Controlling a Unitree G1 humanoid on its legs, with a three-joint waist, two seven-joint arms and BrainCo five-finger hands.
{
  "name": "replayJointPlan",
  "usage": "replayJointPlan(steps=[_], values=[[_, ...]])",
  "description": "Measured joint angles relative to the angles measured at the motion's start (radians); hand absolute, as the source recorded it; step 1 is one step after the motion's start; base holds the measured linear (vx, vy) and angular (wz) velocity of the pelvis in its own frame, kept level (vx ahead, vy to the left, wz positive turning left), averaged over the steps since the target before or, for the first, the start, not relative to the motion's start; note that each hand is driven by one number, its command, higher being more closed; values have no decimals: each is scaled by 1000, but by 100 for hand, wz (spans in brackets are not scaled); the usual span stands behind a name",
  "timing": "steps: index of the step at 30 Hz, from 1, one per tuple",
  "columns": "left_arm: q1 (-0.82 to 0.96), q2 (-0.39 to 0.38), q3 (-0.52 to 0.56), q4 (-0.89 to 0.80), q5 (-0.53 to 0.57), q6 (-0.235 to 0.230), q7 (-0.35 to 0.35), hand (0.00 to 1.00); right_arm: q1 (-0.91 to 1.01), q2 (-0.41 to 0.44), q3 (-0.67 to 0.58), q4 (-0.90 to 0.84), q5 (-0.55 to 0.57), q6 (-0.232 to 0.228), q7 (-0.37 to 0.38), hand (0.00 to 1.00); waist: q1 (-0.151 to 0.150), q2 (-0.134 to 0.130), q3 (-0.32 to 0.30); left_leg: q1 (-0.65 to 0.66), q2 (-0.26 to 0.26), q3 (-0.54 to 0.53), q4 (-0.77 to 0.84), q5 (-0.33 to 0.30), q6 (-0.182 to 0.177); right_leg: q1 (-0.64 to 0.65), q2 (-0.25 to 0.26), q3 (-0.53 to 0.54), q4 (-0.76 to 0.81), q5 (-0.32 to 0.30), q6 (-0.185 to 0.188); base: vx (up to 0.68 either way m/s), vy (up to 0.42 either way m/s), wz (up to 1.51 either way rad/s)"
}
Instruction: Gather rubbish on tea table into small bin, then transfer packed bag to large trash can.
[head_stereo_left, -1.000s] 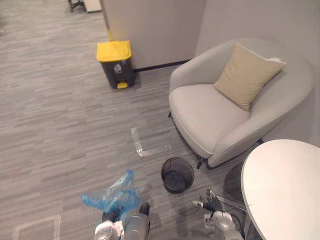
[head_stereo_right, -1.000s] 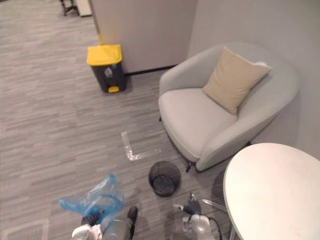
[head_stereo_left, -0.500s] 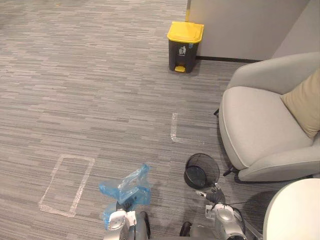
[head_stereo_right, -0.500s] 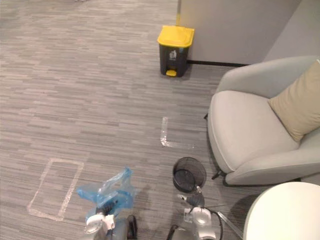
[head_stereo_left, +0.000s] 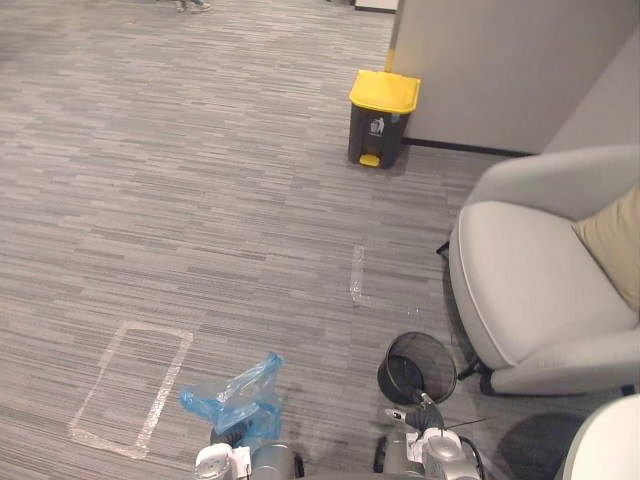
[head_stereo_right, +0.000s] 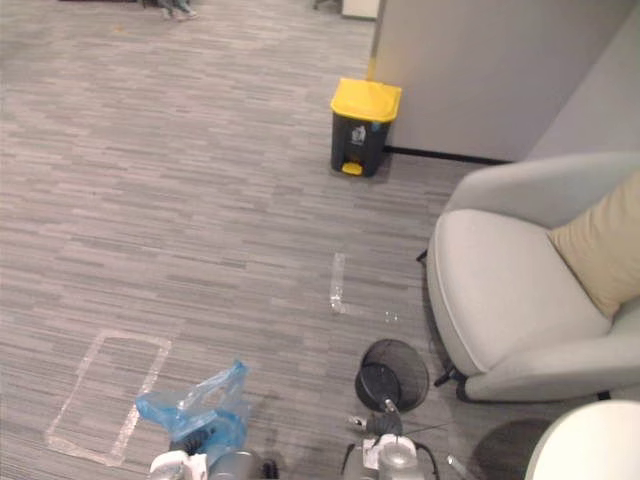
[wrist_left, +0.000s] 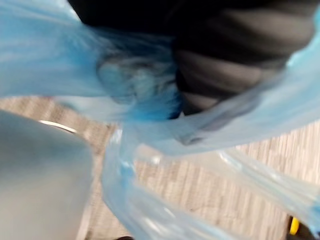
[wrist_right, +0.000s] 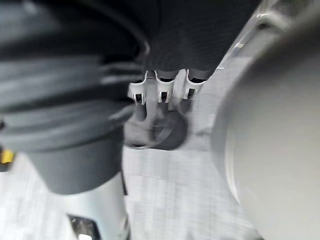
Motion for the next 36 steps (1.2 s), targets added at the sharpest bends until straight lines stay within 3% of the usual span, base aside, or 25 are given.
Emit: replayJointPlan(steps=[1,2,4,7,10,11,12,13,14,16,17,18,19,20,21,23,24,26,27,28,30,32,34,35,36], values=[[-2,-1,0,0,0,0,0,100,-3,0,0,9,0,0,0,0,-3,2,1,22,10,-11,-22,-1,-14,-28,25,-19,-80,18,-20,545,-241,36],[-4,9,-1,2,1,-1,-1,100,-2,0,-1,20,1,1,3,0,-9,-16,-4,54,8,-33,-44,-10,-43,-39,48,-23,-193,122,-85,470,-201,38],[-15,-4,-3,25,10,0,-5,100,-10,-17,-16,30,-4,0,5,0,-5,23,-7,69,39,-94,-66,-2,-60,-12,72,-62,-190,108,-116,414,-122,18],[-40,-26,2,25,40,-1,-3,100,-3,-24,-60,34,-4,0,6,0,-16,31,-7,132,51,-183,-103,120,-52,72,73,-108,-193,88,-149,568,-225,50],[-30,-64,36,-15,49,-2,-9,100,44,-23,-40,12,4,0,7,0,-33,36,-19,29,75,-169,263,230,-70,234,114,-142,-296,87,-148,429,-104,52],[-21,-75,60,-26,49,-2,-9,100,39,-11,-20,8,12,0,7,0,-7,42,-24,-79,108,-133,478,304,-65,296,146,-107,-365,85,-152,421,33,-70],[-25,-74,77,-39,49,0,-11,100,16,2,-18,-3,17,1,8,0,15,44,-19,-167,129,-84,615,217,-52,340,163,-49,-424,67,-175,415,68,-79],[-26,-73,79,-40,49,0,-10,100,10,5,-18,-5,18,1,8,0,17,42,-14,-186,128,-75,631,197,-48,351,164,-37,-432,64,-175,346,94,-72],[-37,-72,78,-48,48,0,-11,100,-20,10,-18,-11,33,2,8,0,22,38,8,-244,123,-45,637,136,-27,394,156,0,-464,63,-175,309,133,-57],[-40,-72,80,-72,48,-2,-10,100,-30,36,-21,-25,34,5,4,0,30,32,24,-289,120,1,529,81,-32,438,128,26,-467,62,-172,296,177,-57],[-42,-74,78,-82,48,-3,-10,100,-31,43,-23,-32,34,4,-1,0,35,32,26,-307,112,16,365,88,-47,465,105,39,-466,51,-152,295,246,-56],[-42,-89,76,-81,48,-4,-10,100,-27,31,-27,-37,34,4,-4,0,42,57,10,-306,111,-4,135,180,-60,478,107,48,-468,24,-102,304,264,-58],[-36,-99,75,-78,48,-5,-10,100,-25,27,-27,-44,34,4,-5,0,45,82,5,-309,123,-21,85,273,-67,481,116,60,-470,5,-72,293,284,-51],[-54,-91,74,-54,47,-2,-10,100,-30,39,-25,-39,35,10,-9,0,56,50,8,-302,85,6,100,240,-55,489,74,93,-481,-21,-32,293,259,-21],[-72,-89,74,-50,47,-1,-10,100,-36,48,-24,-40,34,12,-9,0,54,21,3,-301,53,24,96,208,-45,493,41,112,-504,-7,-33,334,289,-13],[-72,-90,74,-53,47,-1,-10,100,-33,49,-29,-42,34,14,-10,0,64,21,3,-291,52,43,126,167,-30,494,29,133,-482,9,-24,312,244,-25],[-62,-84,73,-55,47,1,-8,100,-24,55,-27,-50,34,14,-9,0,73,18,4,-243,51,75,136,128,-10,474,12,172,-368,9,-20,349,239,-53],[-47,-73,57,-55,48,1,-8,100,-16,55,-25,-51,33,14,-9,0,72,20,5,-186,49,100,125,100,-2,398,-2,195,-171,38,29,298,170,-44],[-42,-62,41,-55,48,6,-8,100,-1,55,-18,-60,30,14,-8,0,68,16,6,-140,43,115,121,81,10,299,-16,218,69,97,89,179,82,-17],[-43,-58,37,-54,48,11,-7,100,1,57,-18,-63,30,14,-7,0,65,15,7,-127,41,118,121,74,13,268,-16,223,135,100,97,367,95,-3],[-41,-57,38,-53,47,21,-2,100,36,63,-18,-63,29,15,-5,0,54,13,9,-36,38,125,83,52,21,115,-11,175,352,73,51,324,3,4],[-42,-59,38,-53,47,21,-1,100,41,66,-18,-63,27,16,-3,0,46,15,10,27,45,125,22,45,15,37,-6,104,321,40,1,339,-81,-5],[-45,-60,40,-53,47,21,-1,100,26,66,-18,-63,22,15,-3,0,37,19,12,83,66,129,-15,32,-2,-4,13,30,153,28,-8,369,-146,-6],[-44,-58,40,-50,47,20,-1,100,25,66,-18,-60,19,15,-3,0,33,14,9,122,71,134,-52,30,-23,-1,29,-1,-33,50,-19,362,-181,7],[-41,-49,40,-46,47,19,-2,100,24,65,-18,-45,5,15,-4,0,21,-10,-4,151,49,123,-86,21,-41,8,39,7,-215,136,-30,385,-194,17]])
